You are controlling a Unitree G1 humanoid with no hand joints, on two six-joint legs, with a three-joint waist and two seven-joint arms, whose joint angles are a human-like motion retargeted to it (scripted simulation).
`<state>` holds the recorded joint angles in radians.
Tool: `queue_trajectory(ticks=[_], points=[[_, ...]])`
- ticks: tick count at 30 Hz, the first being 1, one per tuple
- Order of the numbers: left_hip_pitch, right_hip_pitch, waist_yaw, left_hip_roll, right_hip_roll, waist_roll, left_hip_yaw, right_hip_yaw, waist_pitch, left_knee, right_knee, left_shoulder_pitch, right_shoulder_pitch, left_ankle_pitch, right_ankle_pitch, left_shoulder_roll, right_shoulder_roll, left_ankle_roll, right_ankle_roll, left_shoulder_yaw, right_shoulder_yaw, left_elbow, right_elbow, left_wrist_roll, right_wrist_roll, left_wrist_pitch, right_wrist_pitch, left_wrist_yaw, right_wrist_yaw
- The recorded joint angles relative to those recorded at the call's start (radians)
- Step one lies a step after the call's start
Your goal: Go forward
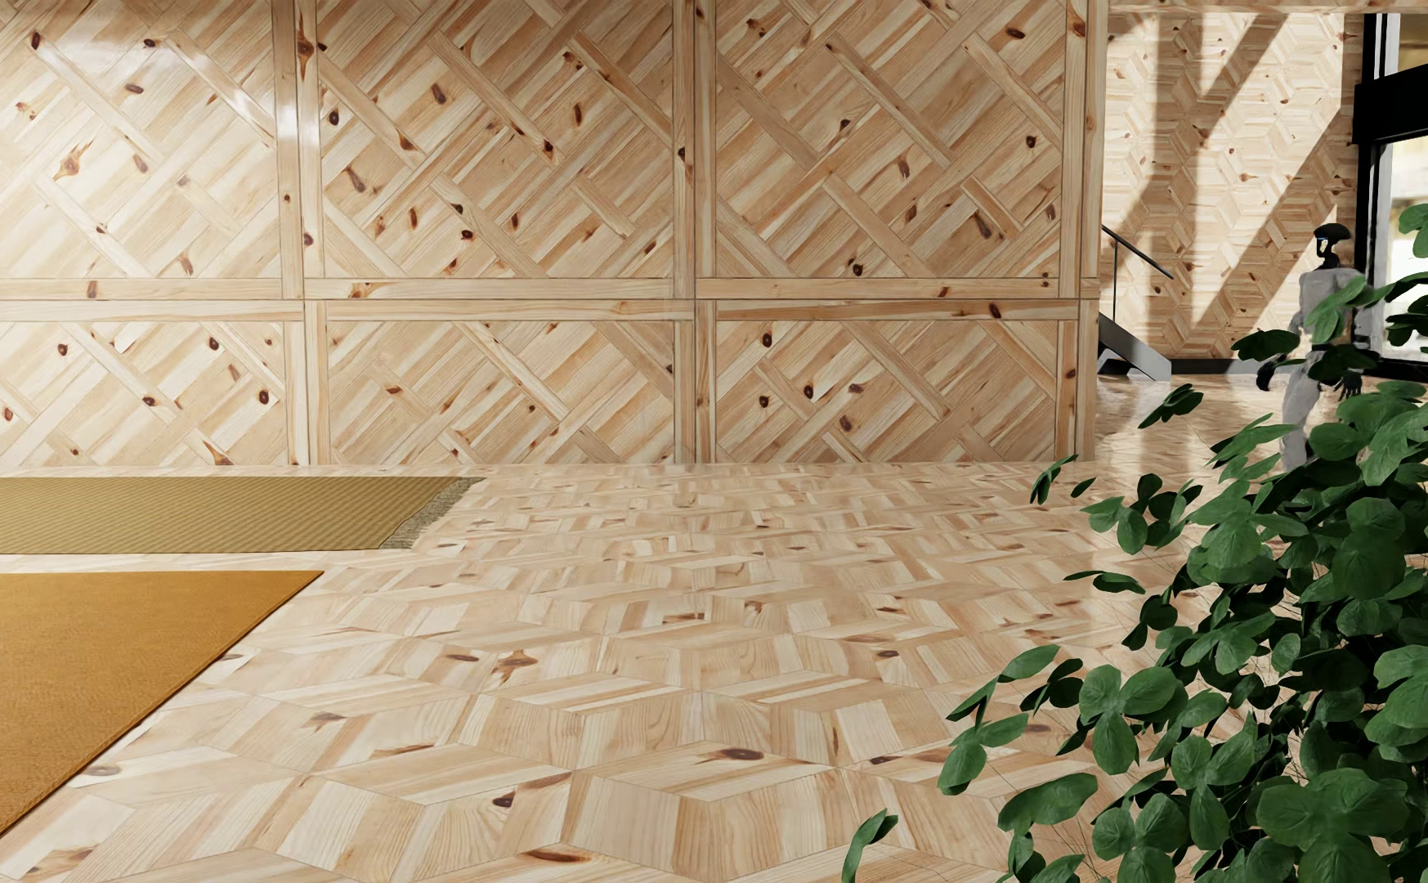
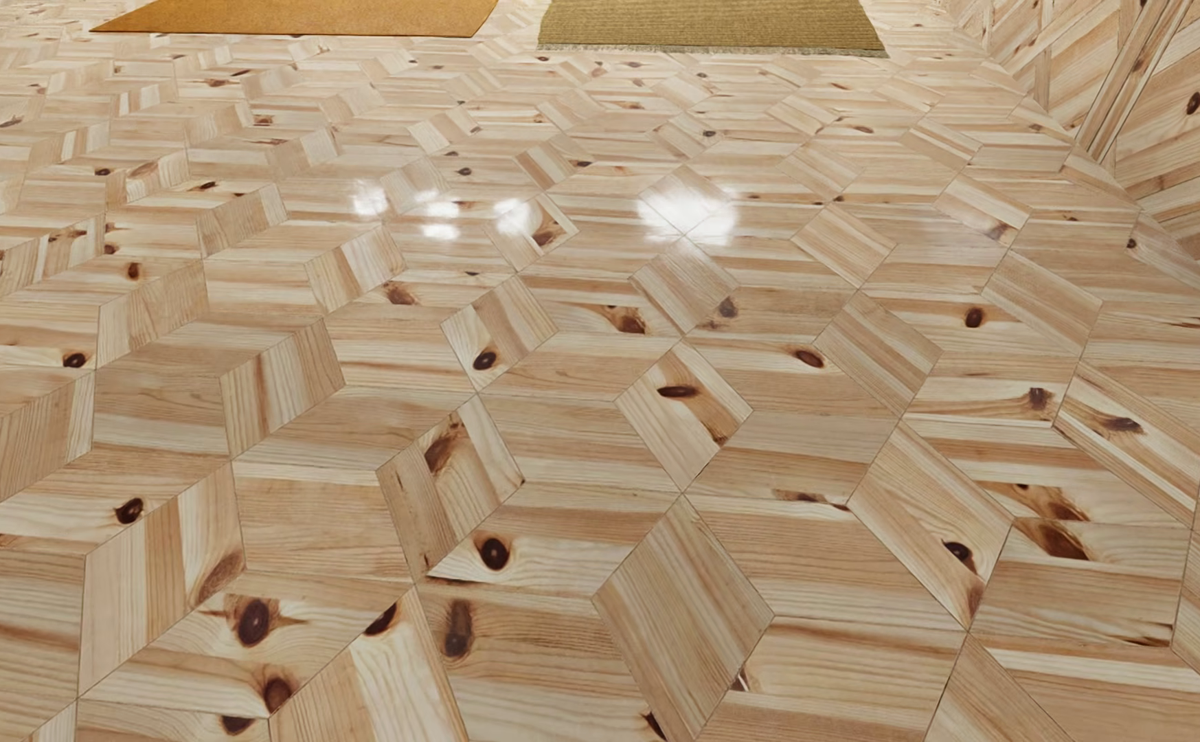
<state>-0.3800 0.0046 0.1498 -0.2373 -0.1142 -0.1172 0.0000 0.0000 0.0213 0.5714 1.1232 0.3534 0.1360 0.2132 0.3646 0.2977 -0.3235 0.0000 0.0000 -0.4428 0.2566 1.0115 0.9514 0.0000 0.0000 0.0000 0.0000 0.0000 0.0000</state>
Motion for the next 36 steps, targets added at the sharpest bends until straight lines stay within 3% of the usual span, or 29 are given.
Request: queue_trajectory(ticks=[2,3,6,8,9,10,11,12,14,16,17,19,21,24,25,26,27,28,29,30,31,32,33,34,36], points=[[0.162,-0.172,-0.061,-0.010,0.010,0.012,0.000,0.000,0.019,-0.030,0.223,-0.022,0.020,-0.112,-0.351,0.010,0.007,0.000,0.000,0.047,0.046,-0.043,0.040,0.000,0.000,0.000,0.000,0.000,0.000],[0.245,-0.252,-0.104,-0.005,0.017,0.020,0.000,0.000,0.025,-0.052,0.248,-0.045,0.032,-0.176,-0.413,0.018,0.012,0.000,0.000,0.060,0.060,-0.054,0.067,0.000,0.000,0.000,0.000,0.000,0.000],[0.475,-0.411,-0.252,0.050,0.029,0.055,0.000,0.000,0.028,-0.136,-0.017,-0.102,0.089,-0.376,-0.400,0.055,0.016,0.000,0.000,0.098,0.075,-0.131,0.092,0.000,0.000,0.000,0.000,0.000,0.000],[0.566,-0.451,-0.313,0.077,0.019,0.067,0.000,0.000,0.015,-0.155,-0.398,-0.150,0.132,-0.487,-0.300,0.078,0.017,0.000,0.000,0.123,0.042,-0.188,0.061,0.000,0.000,0.000,0.000,0.000,0.000],[0.591,-0.450,-0.339,0.084,0.012,0.069,0.000,0.000,-0.003,-0.155,-0.536,-0.178,0.145,-0.519,-0.312,0.087,0.017,0.000,0.000,0.141,0.049,-0.205,0.075,0.000,0.000,0.000,0.000,0.000,0.000],[0.620,-0.428,-0.359,0.107,0.012,0.075,0.000,0.000,-0.013,-0.150,-0.930,-0.206,0.158,-0.531,-0.187,0.091,0.019,0.000,0.000,0.163,0.053,-0.216,0.086,0.000,0.000,0.000,0.000,0.000,0.000],[0.633,-0.460,-0.367,0.117,0.013,0.081,0.000,0.000,-0.018,-0.142,-0.684,-0.226,0.165,-0.498,-0.263,0.088,0.021,0.000,0.000,0.188,0.055,-0.215,0.105,0.000,0.000,0.000,0.000,0.000,0.000],[0.664,-0.480,-0.371,0.139,0.026,0.090,0.000,0.000,-0.016,-0.126,-0.605,-0.239,0.171,-0.433,-0.264,0.084,0.025,0.000,0.000,0.202,0.078,-0.209,0.139,0.000,0.000,0.000,0.000,0.000,0.000],[0.659,-0.482,-0.370,0.155,0.052,0.115,0.000,0.000,-0.016,0.036,-0.465,-0.213,0.166,-0.132,-0.240,0.058,0.032,0.000,0.000,0.221,0.134,-0.188,0.215,0.000,0.000,0.000,0.000,0.000,0.000],[0.494,-0.431,-0.363,0.181,0.088,0.113,0.000,0.000,-0.025,0.334,-0.398,-0.187,0.168,0.165,-0.360,0.051,0.037,0.000,0.000,0.167,0.117,-0.176,0.193,0.000,0.000,0.000,0.000,0.000,0.000],[0.376,-0.380,-0.341,0.189,0.116,0.106,0.000,0.000,-0.014,0.514,-0.393,-0.180,0.158,0.258,-0.421,0.059,0.041,0.000,0.000,0.121,0.125,-0.180,0.172,0.000,0.000,0.000,0.000,0.000,0.000],[0.217,-0.238,-0.274,0.183,0.138,0.092,0.000,0.000,0.010,0.715,-0.432,-0.160,0.121,0.099,-0.477,0.041,0.033,0.000,0.000,0.100,0.127,-0.159,0.126,0.000,0.000,0.000,0.000,0.000,0.000],[0.077,-0.094,-0.162,0.165,0.129,0.067,0.000,0.000,0.023,0.655,-0.512,-0.126,0.062,0.004,-0.495,0.022,0.017,0.000,0.000,0.084,0.110,-0.141,0.098,0.000,0.000,0.000,0.000,0.000,0.000],[-0.050,0.074,-0.031,0.161,0.111,0.049,0.000,0.000,0.041,0.238,-0.587,-0.048,-0.008,0.218,-0.566,0.029,-0.012,0.000,0.000,0.052,0.034,-0.199,-0.015,0.000,0.000,0.000,0.000,0.000,0.000],[-0.066,0.112,-0.003,0.163,0.107,0.056,0.000,0.000,0.038,0.065,-0.598,-0.026,-0.028,0.207,-0.594,0.026,-0.027,0.000,0.000,0.032,0.016,-0.209,-0.058,0.000,0.000,0.000,0.000,0.000,0.000],[-0.055,0.154,0.012,0.154,0.105,0.062,0.000,0.000,0.031,-0.093,-0.606,-0.010,-0.049,0.007,-0.622,0.016,-0.037,0.000,0.000,0.040,-0.009,-0.211,-0.088,0.000,0.000,0.000,0.000,0.000,0.000],[-0.033,0.202,0.031,0.153,0.097,0.066,0.000,0.000,0.026,-0.143,-0.612,0.005,-0.066,-0.270,-0.642,0.009,-0.044,0.000,0.000,0.021,-0.023,-0.195,-0.106,0.000,0.000,0.000,0.000,0.000,0.000],[-0.036,0.228,0.053,0.151,0.085,0.066,0.000,0.000,0.021,-0.138,-0.596,0.012,-0.073,-0.350,-0.638,0.002,-0.046,0.000,0.000,0.018,-0.046,-0.185,-0.119,0.000,0.000,0.000,0.000,0.000,0.000],[-0.077,0.246,0.047,0.131,0.072,0.057,0.000,0.000,0.016,-0.134,-0.563,0.022,-0.082,-0.247,-0.599,-0.001,-0.046,0.000,0.000,0.000,-0.049,-0.167,-0.114,0.000,0.000,0.000,0.000,0.000,0.000],[-0.078,0.258,0.048,0.097,0.054,0.051,0.000,0.000,0.008,-0.112,-0.522,0.024,-0.072,-0.079,-0.523,-0.005,-0.039,0.000,0.000,-0.014,-0.071,-0.139,-0.107,0.000,0.000,0.000,0.000,0.000,0.000],[-0.082,0.265,0.039,0.071,0.043,0.042,0.000,0.000,-0.005,-0.077,-0.461,0.025,-0.047,0.031,-0.376,-0.010,-0.026,0.000,0.000,-0.016,-0.074,-0.098,-0.074,0.000,0.000,0.000,0.000,0.000,0.000],[-0.075,0.212,0.029,0.046,0.013,0.032,0.000,0.000,-0.027,-0.023,-0.333,0.030,-0.013,0.077,-0.179,-0.011,-0.009,0.000,0.000,-0.010,-0.089,-0.067,-0.025,0.000,0.000,0.000,0.000,0.000,0.000],[-0.035,0.134,0.018,0.028,-0.007,0.035,0.000,0.000,-0.029,0.004,-0.187,0.022,0.001,0.047,-0.037,-0.017,-0.002,0.000,0.000,0.002,-0.072,-0.045,0.016,0.000,0.000,0.000,0.000,0.000,0.000],[0.012,0.031,0.009,0.007,-0.023,0.035,0.000,0.000,-0.023,0.018,-0.016,0.020,0.011,0.003,-0.048,-0.013,0.004,0.000,0.000,0.024,-0.051,-0.066,0.059,0.000,0.000,0.000,0.000,0.000,0.000],[0.157,-0.145,-0.065,-0.003,-0.024,0.055,0.000,0.000,-0.007,0.005,0.226,-0.008,0.018,-0.109,-0.390,-0.006,0.015,0.000,0.000,0.039,0.007,-0.069,0.149,0.000,0.000,0.000,0.000,0.000,0.000]])
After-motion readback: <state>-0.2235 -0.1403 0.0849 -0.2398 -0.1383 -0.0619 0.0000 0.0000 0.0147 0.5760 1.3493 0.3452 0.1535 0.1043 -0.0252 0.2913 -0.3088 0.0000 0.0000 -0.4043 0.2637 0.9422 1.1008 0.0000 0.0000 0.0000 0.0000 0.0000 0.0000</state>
